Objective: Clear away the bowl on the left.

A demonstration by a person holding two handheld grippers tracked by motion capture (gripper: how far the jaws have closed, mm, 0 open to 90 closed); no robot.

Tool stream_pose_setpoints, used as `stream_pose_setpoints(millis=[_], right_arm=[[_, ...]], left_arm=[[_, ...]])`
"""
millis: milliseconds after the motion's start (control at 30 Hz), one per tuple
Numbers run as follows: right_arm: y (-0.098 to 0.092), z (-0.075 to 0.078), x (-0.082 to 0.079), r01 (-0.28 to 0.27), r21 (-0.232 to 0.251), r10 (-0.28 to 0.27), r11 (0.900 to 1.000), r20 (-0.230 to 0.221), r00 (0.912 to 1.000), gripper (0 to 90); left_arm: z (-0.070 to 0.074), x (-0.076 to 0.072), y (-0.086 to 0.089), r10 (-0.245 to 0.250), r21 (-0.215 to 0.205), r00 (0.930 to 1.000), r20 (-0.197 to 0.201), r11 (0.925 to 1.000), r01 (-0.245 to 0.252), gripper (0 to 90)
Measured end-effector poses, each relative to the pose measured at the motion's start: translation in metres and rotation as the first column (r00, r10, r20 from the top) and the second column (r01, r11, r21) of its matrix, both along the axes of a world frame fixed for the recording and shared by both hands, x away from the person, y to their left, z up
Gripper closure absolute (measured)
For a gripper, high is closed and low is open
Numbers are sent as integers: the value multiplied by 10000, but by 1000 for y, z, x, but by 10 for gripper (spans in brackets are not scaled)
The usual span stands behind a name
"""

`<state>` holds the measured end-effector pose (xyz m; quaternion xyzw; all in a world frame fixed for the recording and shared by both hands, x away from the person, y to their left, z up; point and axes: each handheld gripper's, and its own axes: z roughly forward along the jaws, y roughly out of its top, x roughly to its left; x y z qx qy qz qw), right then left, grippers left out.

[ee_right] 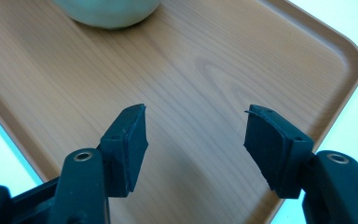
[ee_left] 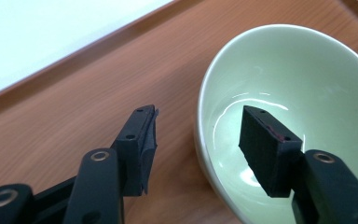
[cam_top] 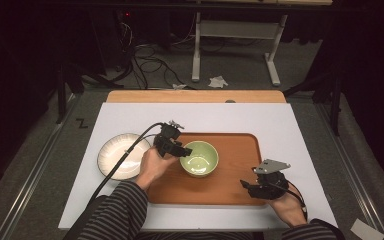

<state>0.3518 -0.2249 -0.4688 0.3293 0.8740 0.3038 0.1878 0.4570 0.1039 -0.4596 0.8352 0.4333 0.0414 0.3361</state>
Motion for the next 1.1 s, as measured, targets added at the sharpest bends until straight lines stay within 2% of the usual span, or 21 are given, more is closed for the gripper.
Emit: stream_pose_setpoints(millis=[67, 233, 633, 667, 1000, 1100], right_arm=[[1, 0, 2, -29, 13, 29, 10000, 26, 10000, 405], [4, -1, 4, -136, 23, 136, 9999, 2, 9999, 405], [7, 0, 8, -243, 150, 241, 9996, 176, 9996, 405], [7, 0, 8, -243, 150, 241, 9996, 176, 9996, 405], [13, 1, 14, -467, 107, 466, 9989, 166, 9988, 404], [15, 1, 16, -597, 54, 596, 9982, 158, 9981, 404]], left_arm=[[3, -2, 2, -42, 129, 9999, 164, 9999, 40, 447], [9, -6, 5, -158, 205, 9995, 291, 9997, 152, 439], [16, -12, 13, 35, 204, 9989, 477, 9998, -44, 435], [17, -13, 14, -19, 295, 9989, 474, 9996, 5, 435], [22, -26, 21, 148, 402, 9974, 706, 9990, -177, 423], [22, -31, 23, 89, 634, 9966, 821, 9979, -141, 393]])
